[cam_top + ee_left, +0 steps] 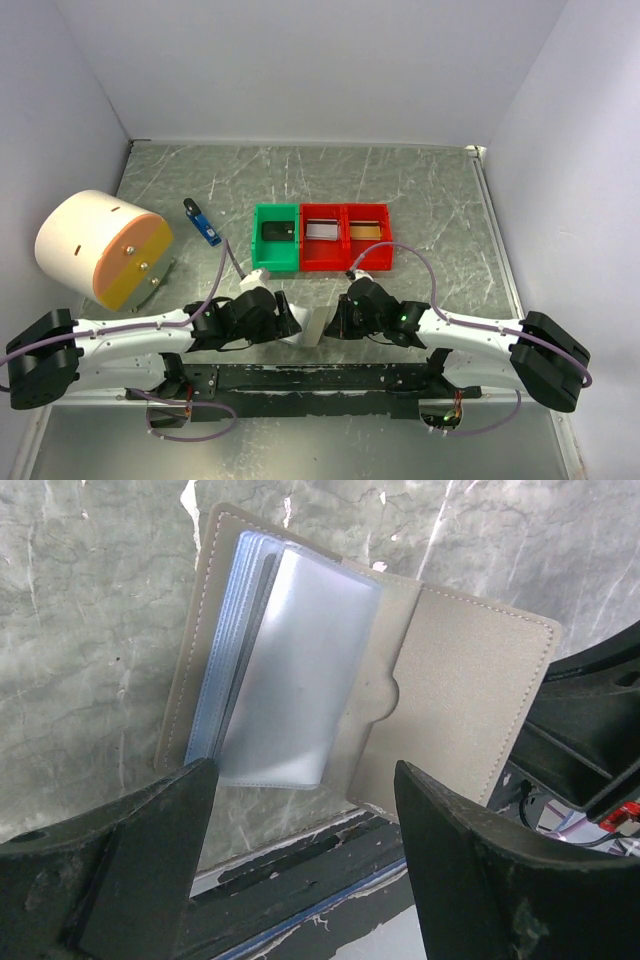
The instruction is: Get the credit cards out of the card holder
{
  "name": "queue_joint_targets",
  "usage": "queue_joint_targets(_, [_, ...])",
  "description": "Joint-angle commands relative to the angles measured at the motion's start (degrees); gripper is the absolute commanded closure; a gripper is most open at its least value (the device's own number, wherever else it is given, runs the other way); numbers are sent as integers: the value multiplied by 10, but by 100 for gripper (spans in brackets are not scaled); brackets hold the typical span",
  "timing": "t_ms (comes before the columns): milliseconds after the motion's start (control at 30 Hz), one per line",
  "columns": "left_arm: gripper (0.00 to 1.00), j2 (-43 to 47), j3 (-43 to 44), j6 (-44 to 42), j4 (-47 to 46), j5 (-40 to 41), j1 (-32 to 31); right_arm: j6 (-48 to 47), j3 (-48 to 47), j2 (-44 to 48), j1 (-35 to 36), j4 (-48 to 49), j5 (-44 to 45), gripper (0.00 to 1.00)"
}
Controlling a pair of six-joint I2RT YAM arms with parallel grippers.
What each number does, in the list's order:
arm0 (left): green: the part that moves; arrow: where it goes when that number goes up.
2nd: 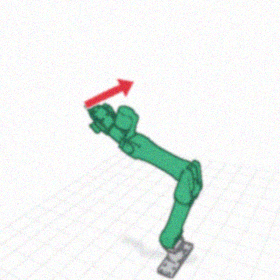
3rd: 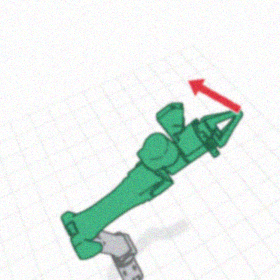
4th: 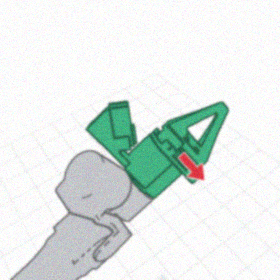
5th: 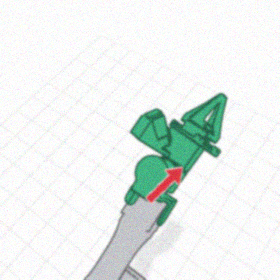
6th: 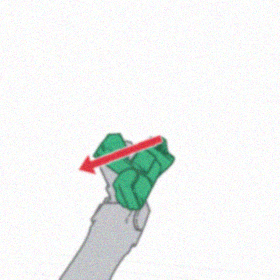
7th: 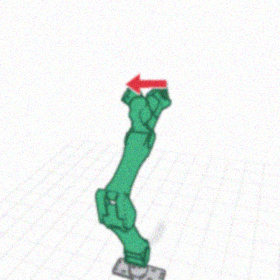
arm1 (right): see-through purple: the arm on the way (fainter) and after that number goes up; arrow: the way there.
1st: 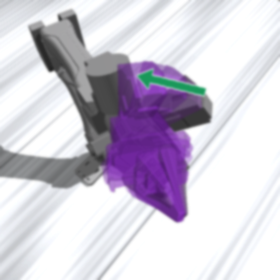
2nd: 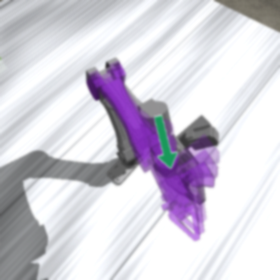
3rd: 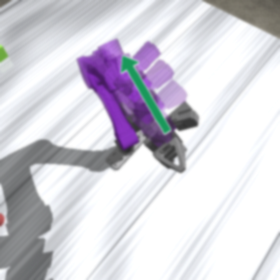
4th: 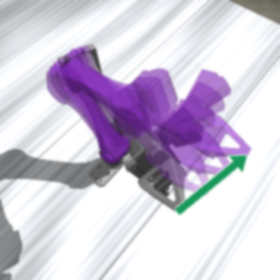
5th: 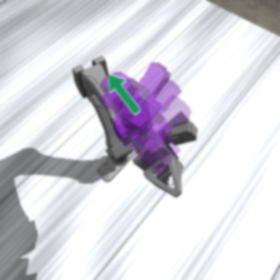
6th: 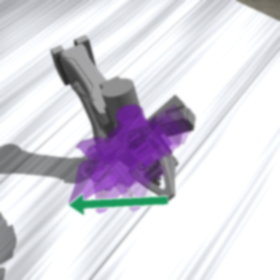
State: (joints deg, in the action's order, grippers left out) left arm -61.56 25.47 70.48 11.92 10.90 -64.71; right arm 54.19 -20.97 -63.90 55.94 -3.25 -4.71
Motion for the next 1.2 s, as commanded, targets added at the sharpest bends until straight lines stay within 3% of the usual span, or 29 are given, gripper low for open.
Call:
queue_joint_targets(0, [17, -13, 16, -4, -14, -3, -4, -2, -5, -1, 0, 7, -1, 95])
queue_joint_targets(400, [12, 27, 7, 2, 8, 18, -4, -2, 1, -4, 0, 16, -4, 95])
queue_joint_targets(733, [12, 10, 9, 6, 14, 24, -4, -2, 0, -7, 0, 19, -6, 95])
queue_joint_targets(1167, [18, -51, 8, -16, -84, -20, -7, -1, 7, -17, 0, 32, -12, 95])
